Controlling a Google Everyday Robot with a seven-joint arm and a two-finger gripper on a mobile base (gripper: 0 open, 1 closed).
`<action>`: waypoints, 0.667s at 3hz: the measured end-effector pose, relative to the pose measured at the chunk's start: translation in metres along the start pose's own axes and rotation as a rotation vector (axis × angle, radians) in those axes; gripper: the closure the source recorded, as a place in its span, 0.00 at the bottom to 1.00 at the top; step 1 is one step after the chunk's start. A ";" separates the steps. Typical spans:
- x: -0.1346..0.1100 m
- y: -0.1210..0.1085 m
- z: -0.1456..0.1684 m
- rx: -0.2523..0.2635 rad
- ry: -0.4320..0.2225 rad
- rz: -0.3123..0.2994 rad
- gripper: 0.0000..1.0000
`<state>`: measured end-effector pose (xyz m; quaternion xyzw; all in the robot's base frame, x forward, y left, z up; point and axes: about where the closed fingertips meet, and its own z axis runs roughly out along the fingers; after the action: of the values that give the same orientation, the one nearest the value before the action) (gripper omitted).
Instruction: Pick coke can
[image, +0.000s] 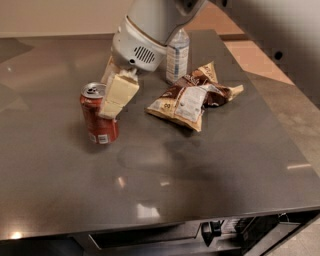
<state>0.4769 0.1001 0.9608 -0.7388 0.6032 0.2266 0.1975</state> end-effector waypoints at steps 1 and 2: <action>-0.006 0.010 -0.031 -0.023 -0.042 -0.049 1.00; -0.012 0.021 -0.054 -0.044 -0.074 -0.099 1.00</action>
Offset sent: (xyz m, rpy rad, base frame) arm -0.0337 -0.0451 0.0745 0.0970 0.0067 0.1859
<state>0.4593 0.0755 1.0114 -0.7631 0.5529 0.2570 0.2146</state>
